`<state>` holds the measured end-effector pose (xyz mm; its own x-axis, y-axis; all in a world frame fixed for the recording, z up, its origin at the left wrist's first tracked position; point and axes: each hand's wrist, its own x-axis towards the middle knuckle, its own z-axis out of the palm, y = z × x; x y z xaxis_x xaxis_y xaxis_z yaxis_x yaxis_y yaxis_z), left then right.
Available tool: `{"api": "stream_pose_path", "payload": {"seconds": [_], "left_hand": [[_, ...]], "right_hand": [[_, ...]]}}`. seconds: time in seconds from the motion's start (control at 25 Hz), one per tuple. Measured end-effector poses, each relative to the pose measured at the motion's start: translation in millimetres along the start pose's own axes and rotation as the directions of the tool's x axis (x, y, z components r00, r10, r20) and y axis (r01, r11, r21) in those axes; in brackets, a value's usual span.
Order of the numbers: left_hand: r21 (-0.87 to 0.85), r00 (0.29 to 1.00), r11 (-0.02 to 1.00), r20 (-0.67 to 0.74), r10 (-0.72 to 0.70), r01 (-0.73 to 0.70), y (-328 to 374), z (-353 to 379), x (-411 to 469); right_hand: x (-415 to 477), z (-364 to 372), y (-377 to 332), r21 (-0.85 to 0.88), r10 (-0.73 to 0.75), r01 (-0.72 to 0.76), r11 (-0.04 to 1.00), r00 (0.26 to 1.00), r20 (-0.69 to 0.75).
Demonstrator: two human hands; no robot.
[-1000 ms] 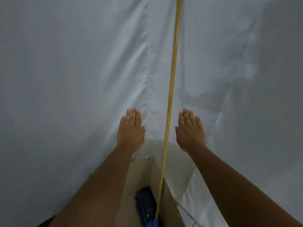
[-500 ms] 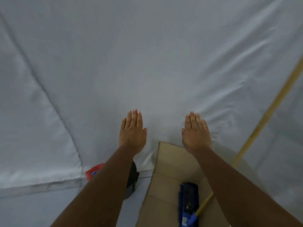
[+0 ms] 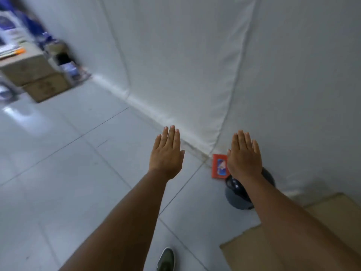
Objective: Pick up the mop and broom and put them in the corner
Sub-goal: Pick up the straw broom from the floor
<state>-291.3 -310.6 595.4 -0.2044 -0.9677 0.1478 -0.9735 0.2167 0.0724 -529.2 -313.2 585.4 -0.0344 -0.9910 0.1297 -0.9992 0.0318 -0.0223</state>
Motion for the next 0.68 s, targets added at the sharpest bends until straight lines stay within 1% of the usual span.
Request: {"api": "stream_pose_path", "payload": {"seconds": [0.08,0.16,0.24,0.32,0.44,0.52,0.6,0.68], "left_hand": [[0.014,0.99,0.991,0.031,-0.135,0.135,-49,11,-33],[0.008,0.961,0.963,0.063,-0.268,0.268,-92,23,-68],[0.007,0.913,0.918,0.101,-0.394,0.396,-129,36,-104],[0.014,0.855,0.866,0.154,-0.496,0.5,-162,51,-142],[0.021,0.778,0.802,0.225,-0.586,0.597,-201,74,-193],[0.038,0.708,0.744,0.277,-0.649,0.667,-232,89,-223],[0.066,0.664,0.711,0.306,-0.683,0.7,-257,105,-246],[0.09,0.605,0.669,0.351,-0.715,0.738,-282,127,-265]], "right_hand": [[3,26,-52,0.001,-0.132,0.132,0.991,0.99,0.054],[2,50,-99,0.013,-0.25,0.25,0.968,0.964,0.093],[-1,72,-142,0.008,-0.357,0.358,0.934,0.926,0.126],[-4,96,-184,-0.01,-0.453,0.463,0.887,0.872,0.189],[-11,133,-234,-0.006,-0.538,0.562,0.827,0.794,0.283],[-16,159,-274,0.015,-0.583,0.619,0.785,0.732,0.352],[-19,181,-301,0.029,-0.618,0.657,0.754,0.693,0.37],[-18,209,-329,0.042,-0.648,0.694,0.718,0.645,0.405]]}}
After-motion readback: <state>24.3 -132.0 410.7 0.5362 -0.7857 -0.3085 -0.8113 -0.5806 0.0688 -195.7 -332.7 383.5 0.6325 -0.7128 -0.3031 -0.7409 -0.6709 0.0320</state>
